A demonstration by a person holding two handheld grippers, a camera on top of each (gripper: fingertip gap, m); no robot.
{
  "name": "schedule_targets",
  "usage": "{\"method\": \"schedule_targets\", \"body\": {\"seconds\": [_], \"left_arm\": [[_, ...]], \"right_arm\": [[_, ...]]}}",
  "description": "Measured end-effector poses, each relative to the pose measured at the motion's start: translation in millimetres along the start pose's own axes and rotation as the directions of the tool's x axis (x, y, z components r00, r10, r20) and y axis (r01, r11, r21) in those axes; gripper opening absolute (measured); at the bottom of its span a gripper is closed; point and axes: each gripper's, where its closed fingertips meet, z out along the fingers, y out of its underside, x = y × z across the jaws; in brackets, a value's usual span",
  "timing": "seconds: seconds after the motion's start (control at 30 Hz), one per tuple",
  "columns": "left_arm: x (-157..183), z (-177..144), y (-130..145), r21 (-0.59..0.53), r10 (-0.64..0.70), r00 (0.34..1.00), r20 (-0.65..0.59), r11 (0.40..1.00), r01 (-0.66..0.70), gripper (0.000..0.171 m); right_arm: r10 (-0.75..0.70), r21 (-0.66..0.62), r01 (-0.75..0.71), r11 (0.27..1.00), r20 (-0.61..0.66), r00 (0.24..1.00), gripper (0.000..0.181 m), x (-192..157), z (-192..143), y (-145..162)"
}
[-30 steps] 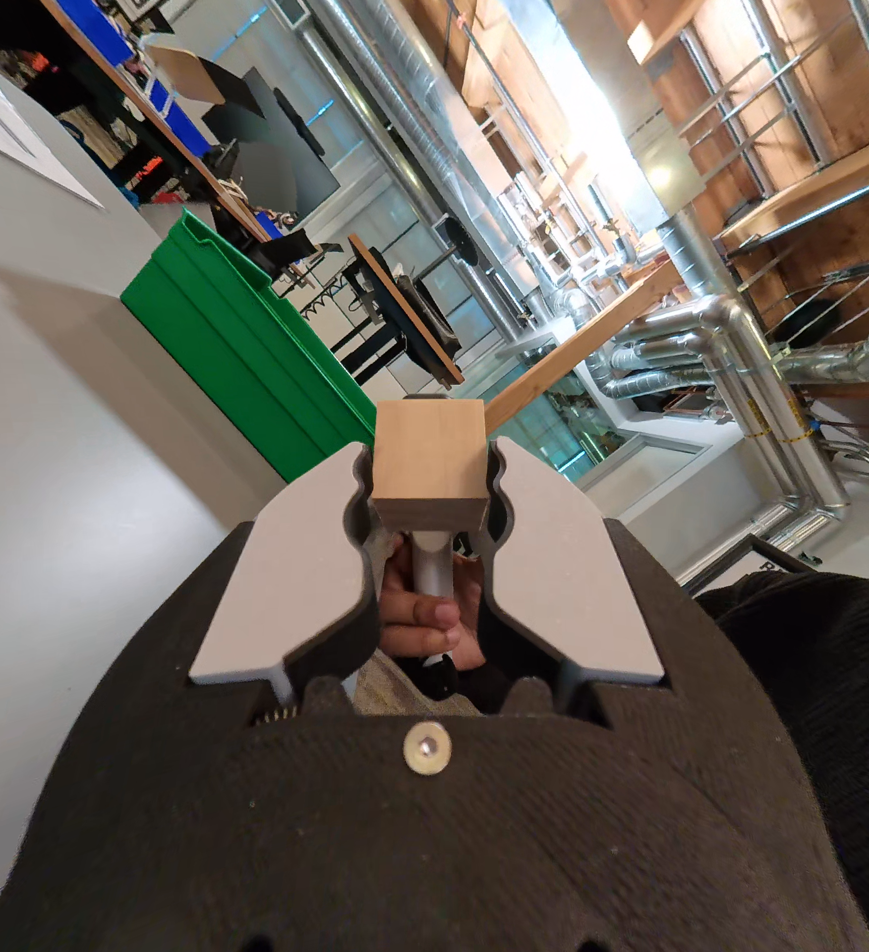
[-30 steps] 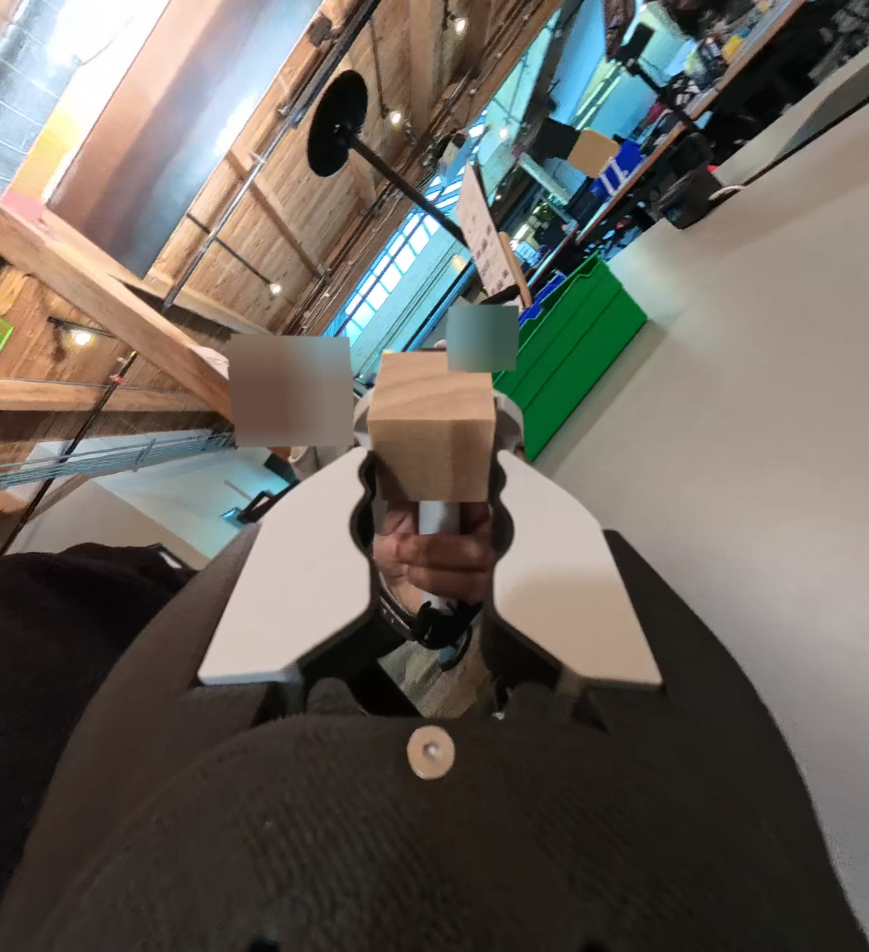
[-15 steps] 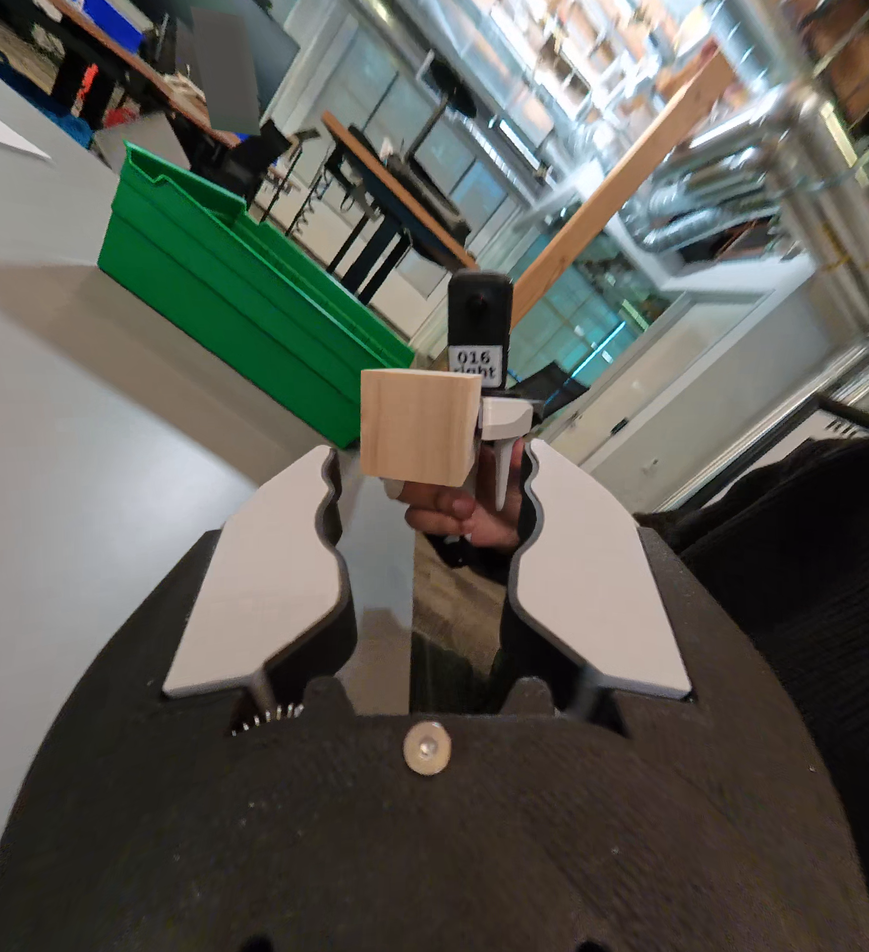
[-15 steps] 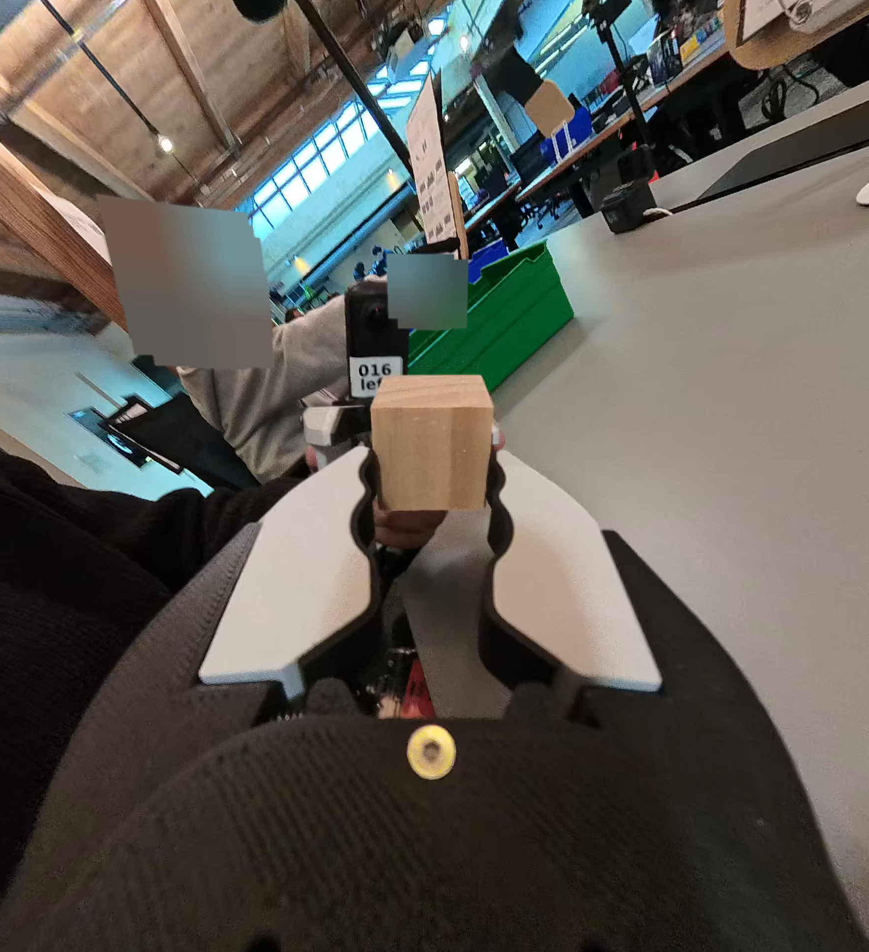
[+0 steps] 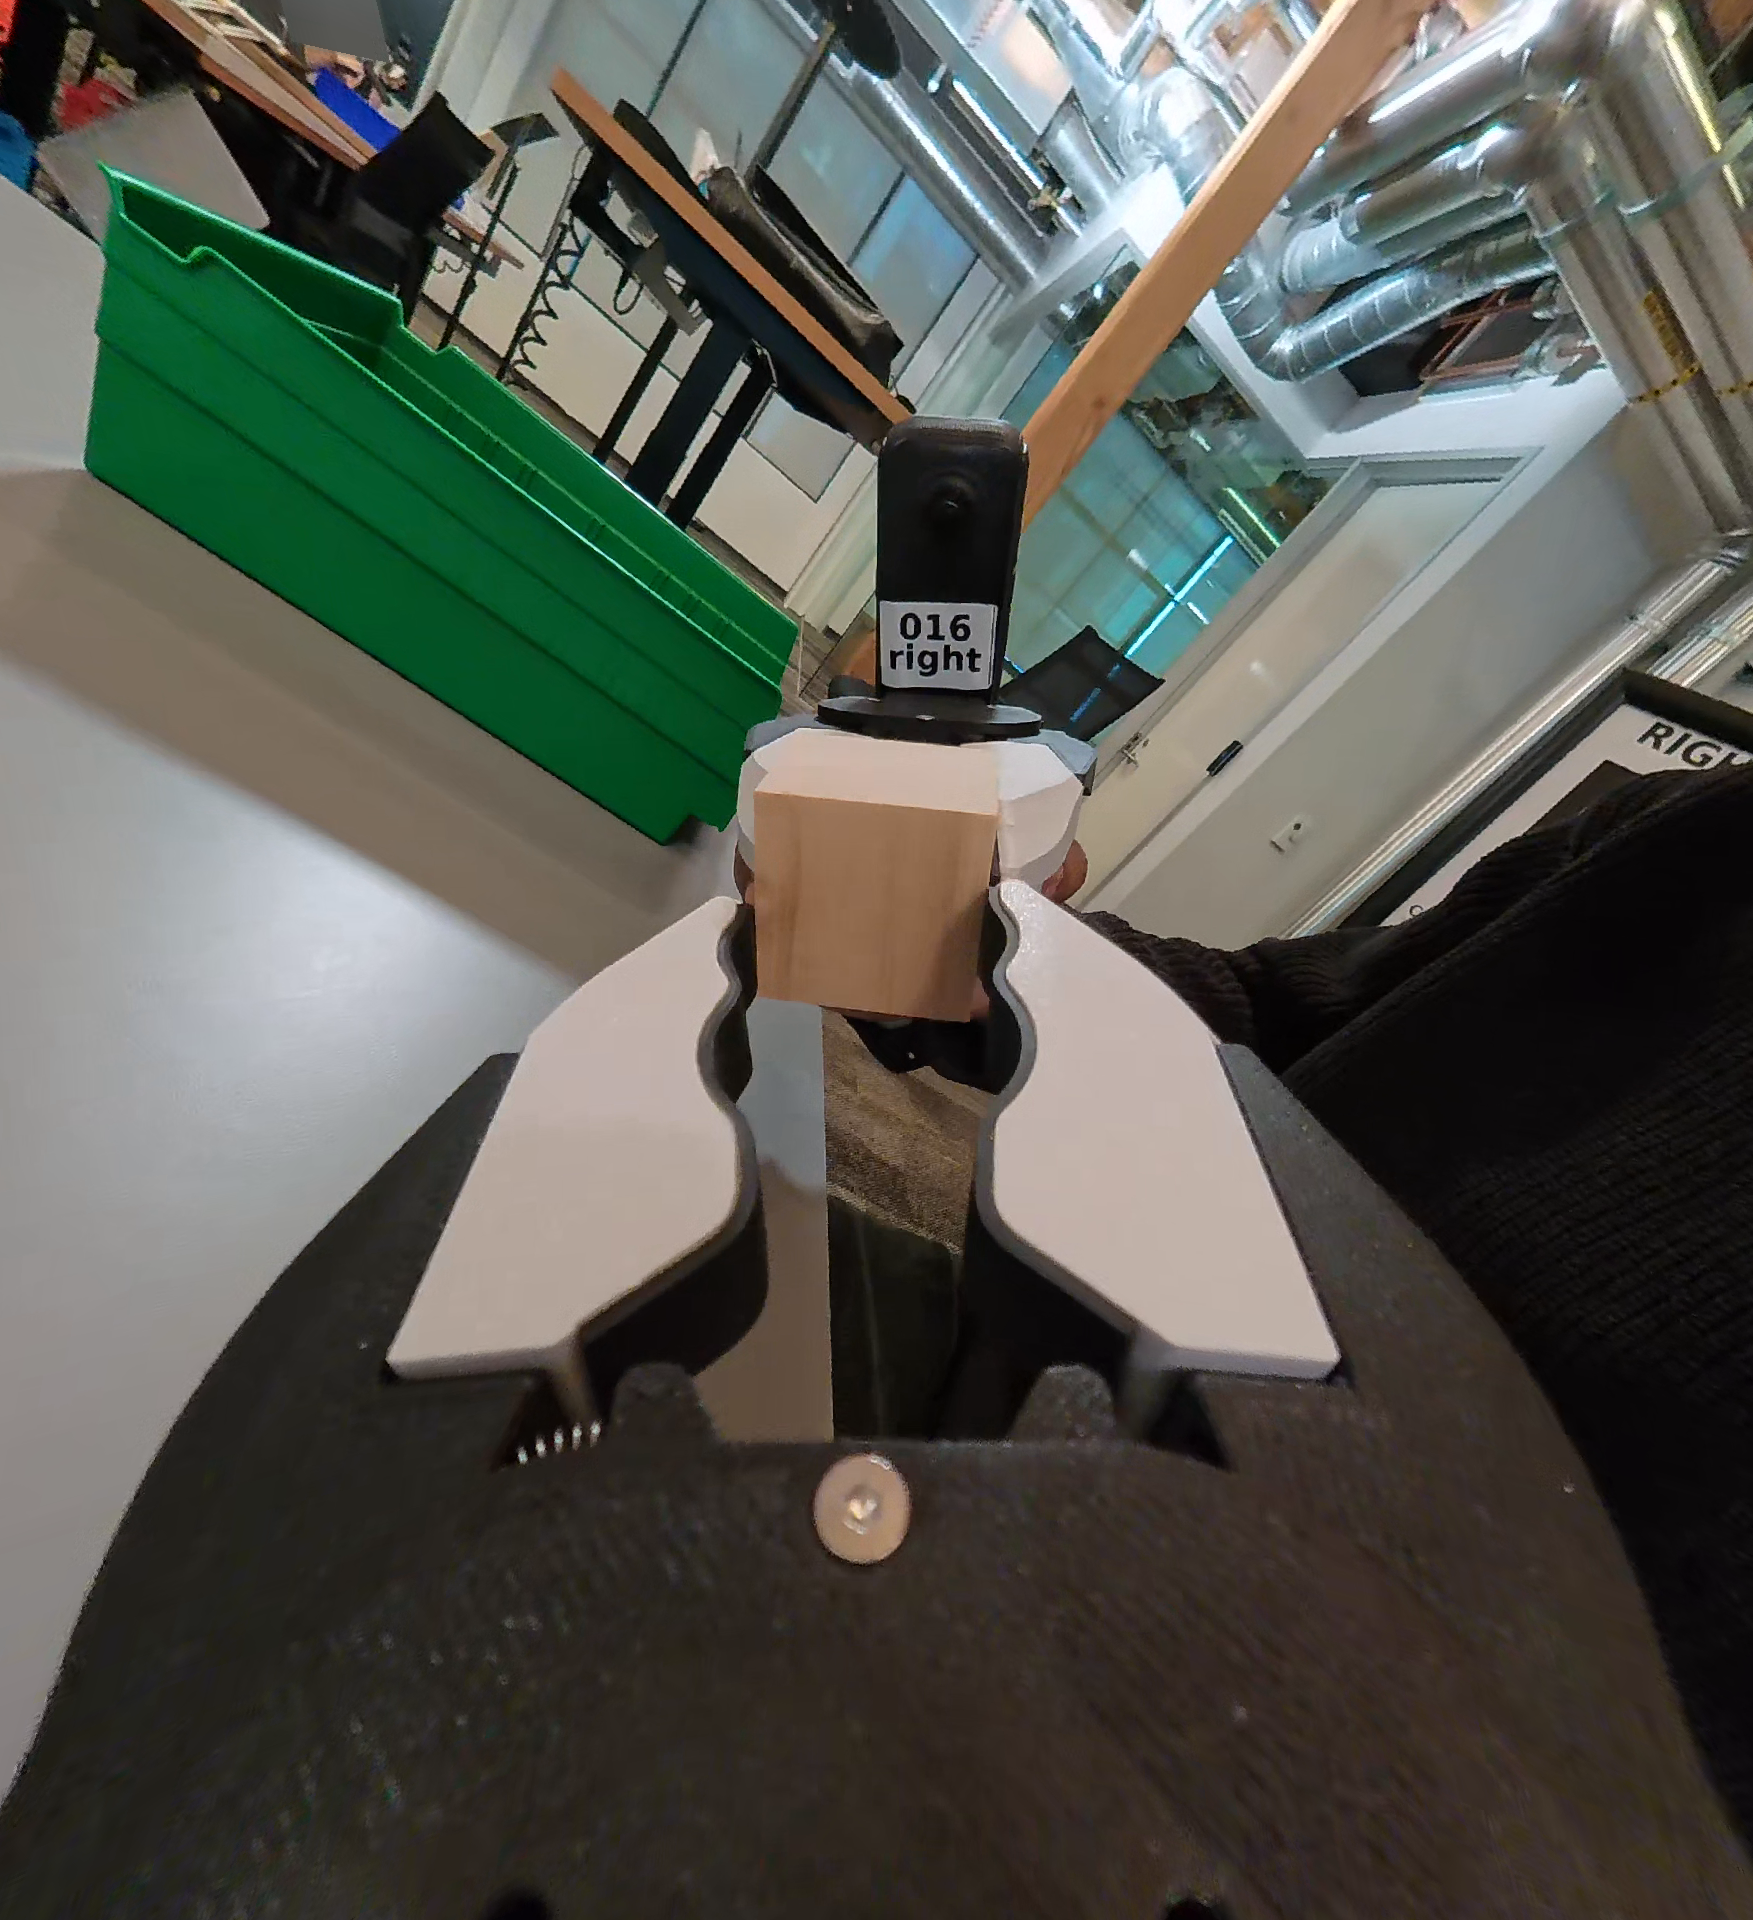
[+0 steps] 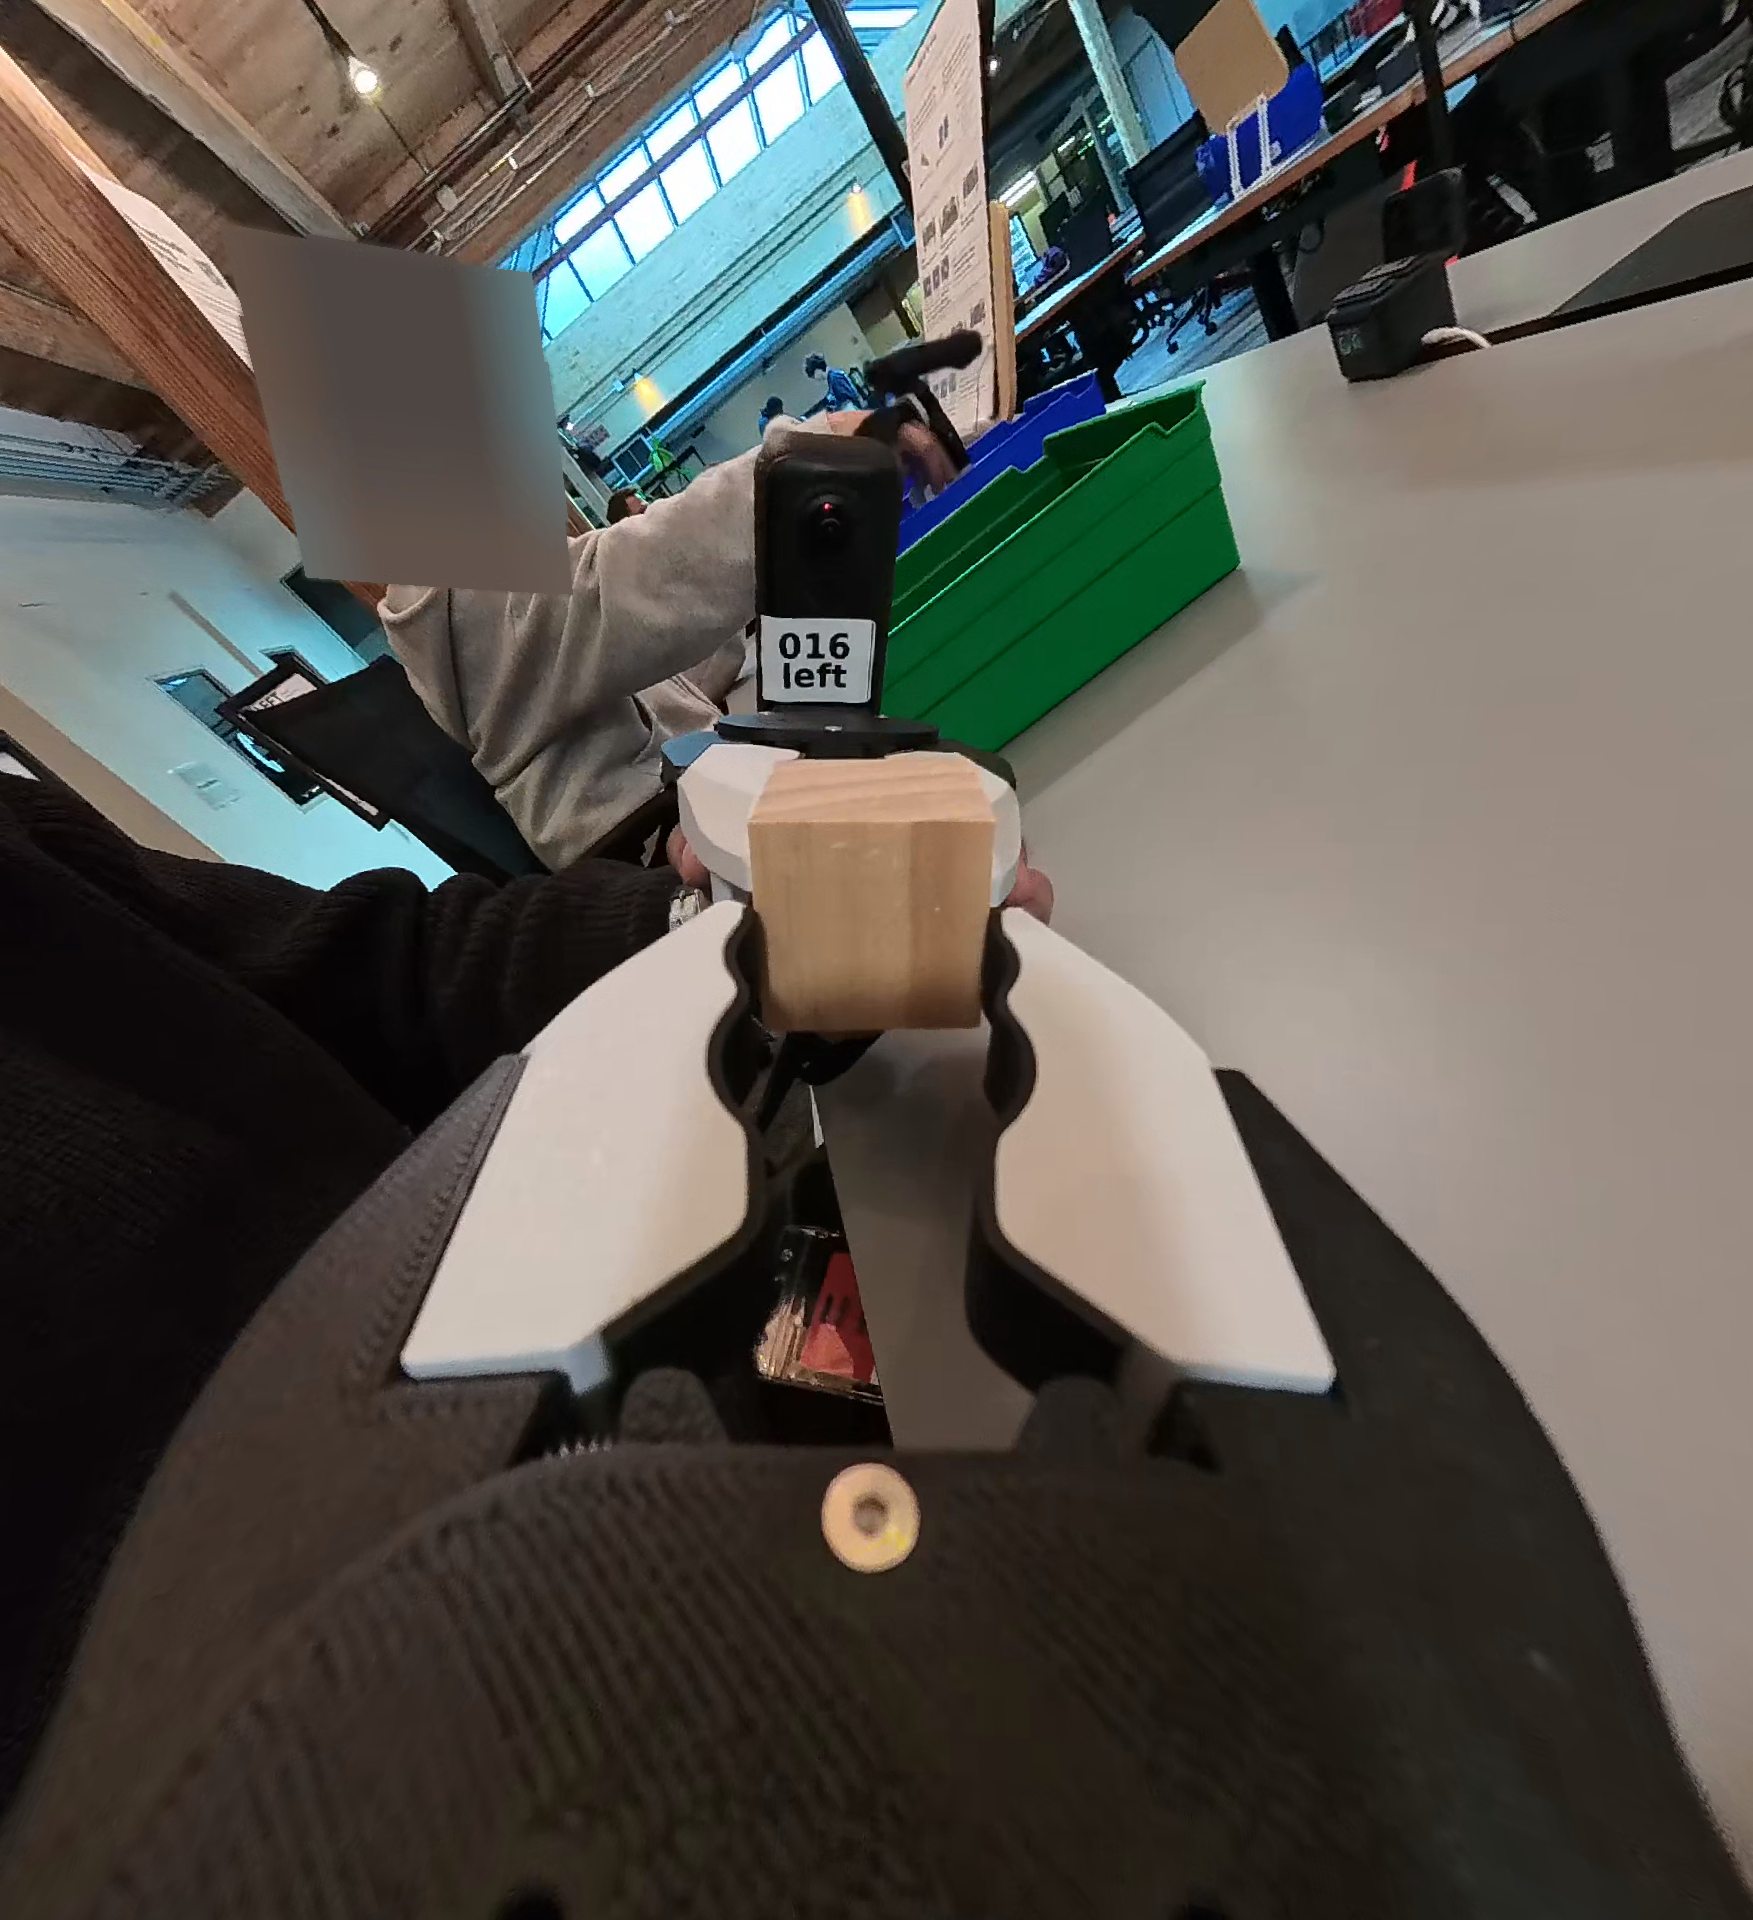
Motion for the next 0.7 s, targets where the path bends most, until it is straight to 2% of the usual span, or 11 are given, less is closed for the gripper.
{"method": "schedule_targets", "body": {"seconds": [0.17, 0.33, 0.43, 0.7], "left_arm": [[1, 0, -2, -0.006, 0.045, 0.999, 0.009, 0.999, -0.045, 0.042], [-3, -1, -4, 0.010, 0.054, 0.998, 0.034, 0.998, -0.055, 0.042], [-5, -3, -6, 0.025, 0.040, 0.999, 0.037, 0.999, -0.041, 0.042], [-7, -4, -6, 0.033, 0.020, 0.999, 0.038, 0.999, -0.021, 0.042]], "right_arm": [[-0.026, 0.050, 0.027, 0.998, -0.008, 1.000, 0.042, -1, 0, -5], [-0.103, 0.053, 0.107, 0.993, -0.079, 0.992, 0.042, 3, -1, -7], [-0.098, 0.047, 0.103, 0.994, -0.104, 0.990, 0.053, 7, 1, -5], [-0.044, 0.122, 0.055, 0.991, -0.089, 0.995, 0.056, 8, -6, -15]]}}
